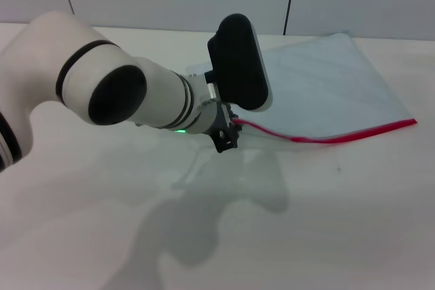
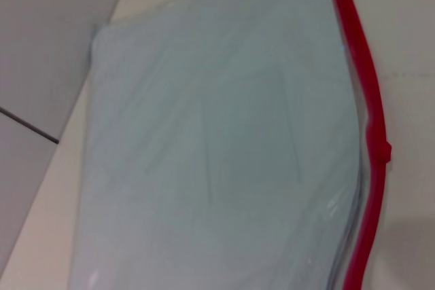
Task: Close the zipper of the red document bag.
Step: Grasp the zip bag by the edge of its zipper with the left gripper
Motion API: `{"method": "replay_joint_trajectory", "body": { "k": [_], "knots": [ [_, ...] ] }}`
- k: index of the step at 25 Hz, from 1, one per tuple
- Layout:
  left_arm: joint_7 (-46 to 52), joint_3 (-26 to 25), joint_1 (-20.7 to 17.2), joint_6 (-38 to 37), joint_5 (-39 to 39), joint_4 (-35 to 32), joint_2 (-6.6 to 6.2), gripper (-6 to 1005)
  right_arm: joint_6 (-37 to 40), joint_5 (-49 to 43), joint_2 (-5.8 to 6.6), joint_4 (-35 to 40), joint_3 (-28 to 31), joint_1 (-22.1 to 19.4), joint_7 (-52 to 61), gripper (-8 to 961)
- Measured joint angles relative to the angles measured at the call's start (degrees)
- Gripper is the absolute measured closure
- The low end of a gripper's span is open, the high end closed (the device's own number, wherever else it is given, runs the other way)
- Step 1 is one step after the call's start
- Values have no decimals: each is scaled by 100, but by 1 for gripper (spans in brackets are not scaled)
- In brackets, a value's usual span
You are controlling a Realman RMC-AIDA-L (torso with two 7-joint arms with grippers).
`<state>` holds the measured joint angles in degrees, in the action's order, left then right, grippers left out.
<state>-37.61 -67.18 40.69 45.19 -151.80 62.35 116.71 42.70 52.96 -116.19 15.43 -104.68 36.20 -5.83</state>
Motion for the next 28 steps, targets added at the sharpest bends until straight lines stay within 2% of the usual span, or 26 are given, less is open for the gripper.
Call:
{"method": "replay_joint_trajectory", "body": {
  "k": [4, 7, 10, 15, 21, 28],
  "knots": [
    [106, -46, -23, -73, -32, 31, -14, 867, -267, -4, 8, 374, 0, -112, 59, 93],
    [389, -21, -71, -102, -359, 142, -20, 889, -484, -40, 36, 829, 1, -295, 68, 93],
    [713, 0, -242, -103, -878, 470, -10, 908, -860, -327, 77, 1475, 60, -535, 63, 93],
    [865, 4, -423, -209, -1111, 872, -11, 938, -1799, -990, 190, 2689, 411, -975, 38, 92],
    [911, -38, -720, -591, -1253, 1337, -21, 940, -2981, -2053, 151, 4278, 977, -1567, 33, 94],
    [914, -49, -892, -889, -1258, 1526, -26, 942, -3806, -2235, 123, 5404, 1103, -1901, 41, 96]
  ]
}}
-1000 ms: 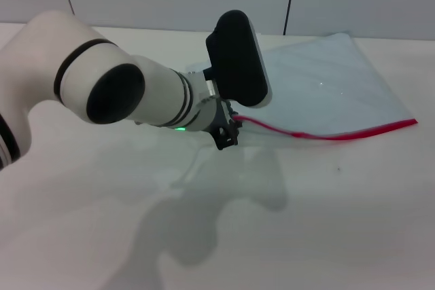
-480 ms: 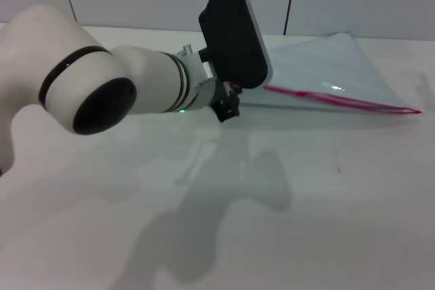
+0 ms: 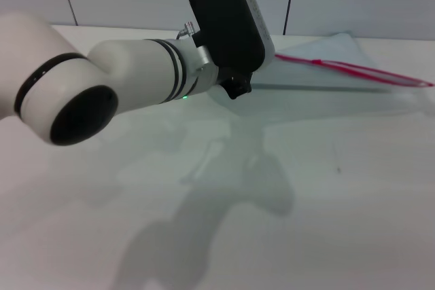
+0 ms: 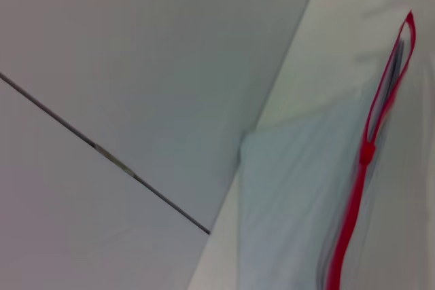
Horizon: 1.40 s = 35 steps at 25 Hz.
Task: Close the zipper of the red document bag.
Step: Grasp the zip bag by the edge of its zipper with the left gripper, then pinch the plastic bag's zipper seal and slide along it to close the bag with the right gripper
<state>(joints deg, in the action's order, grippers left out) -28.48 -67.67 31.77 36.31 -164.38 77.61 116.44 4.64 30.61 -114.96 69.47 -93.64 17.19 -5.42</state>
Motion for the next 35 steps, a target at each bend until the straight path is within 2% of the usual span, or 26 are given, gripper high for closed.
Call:
{"method": "replay_joint_trajectory", "body": {
  "k": [8, 13, 24, 35],
  "knots": [
    [-8, -25, -176, -252, -6, 149, -15, 942, -422, 415, -73, 1003, -6, -327, 26, 100],
    [0, -27, -181, -341, -7, 150, -13, 942, -684, 678, -59, 1214, 6, -343, 25, 102],
    [2, -18, -233, -480, -6, 145, -1, 944, -735, 962, -69, 1116, 27, -172, 13, 106],
    [1, -9, -250, -618, 35, 152, 2, 944, 18, 1780, -63, 811, -23, -107, 44, 111]
  ]
}}
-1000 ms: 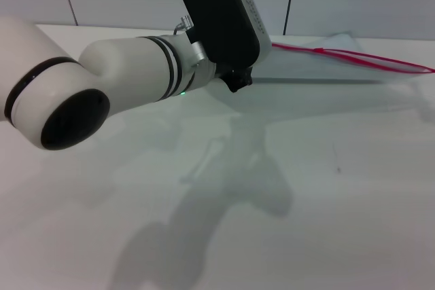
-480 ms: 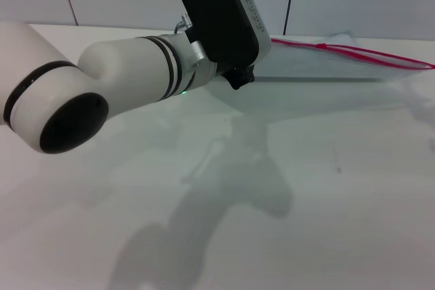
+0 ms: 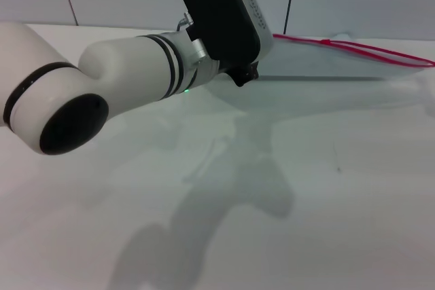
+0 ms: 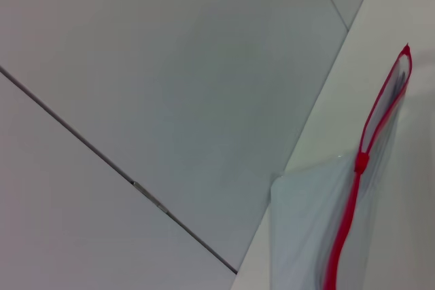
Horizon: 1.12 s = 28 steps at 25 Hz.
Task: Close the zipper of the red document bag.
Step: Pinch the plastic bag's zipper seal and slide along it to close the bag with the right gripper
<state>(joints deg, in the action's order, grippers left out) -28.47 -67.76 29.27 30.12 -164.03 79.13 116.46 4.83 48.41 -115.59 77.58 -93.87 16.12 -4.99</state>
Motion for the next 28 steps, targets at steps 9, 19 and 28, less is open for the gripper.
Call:
{"method": "replay_joint_trajectory", "body": {
  "k": [9, 19, 28],
  "knots": [
    [0, 0, 5, -118, 15, -6, 8, 944, 69, -476, -7, -738, 28, 459, -418, 151],
    [0, -5, 0, -131, 37, -5, 8, 943, -657, -1051, -8, -674, 99, 619, -1018, 304],
    [13, -10, -7, -214, 38, -27, 8, 943, -69, -120, -16, -402, -180, 384, -930, 302]
  ]
}}
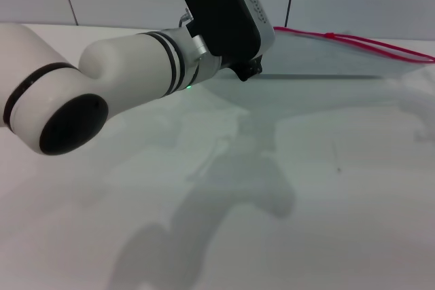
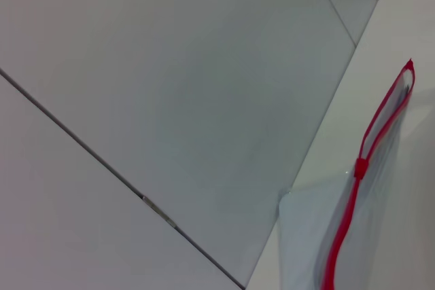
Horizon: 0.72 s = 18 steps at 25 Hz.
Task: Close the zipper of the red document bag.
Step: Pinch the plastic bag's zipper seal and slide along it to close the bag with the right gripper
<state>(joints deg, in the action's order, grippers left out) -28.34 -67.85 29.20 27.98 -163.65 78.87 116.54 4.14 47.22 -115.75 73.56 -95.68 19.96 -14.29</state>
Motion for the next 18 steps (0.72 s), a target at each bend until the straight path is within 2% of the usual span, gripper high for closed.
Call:
{"method": "replay_joint_trajectory", "body": {
  "k": [5, 10, 13, 18],
  "knots": [
    [24, 6, -2, -42, 0, -11, -1, 943, 17, 374, 14, -119, 60, 65, 11, 301],
    [41, 23, -2, -81, 0, -26, -10, 943, -58, 262, 5, -783, 299, 443, -209, 301],
    [42, 24, -2, -82, 0, -28, -17, 943, -318, 234, 10, -1168, 538, 645, -557, 300],
    [44, 3, -3, -83, 0, -67, -18, 943, -792, 230, 7, -1260, 846, 735, -1302, 299]
  ]
}}
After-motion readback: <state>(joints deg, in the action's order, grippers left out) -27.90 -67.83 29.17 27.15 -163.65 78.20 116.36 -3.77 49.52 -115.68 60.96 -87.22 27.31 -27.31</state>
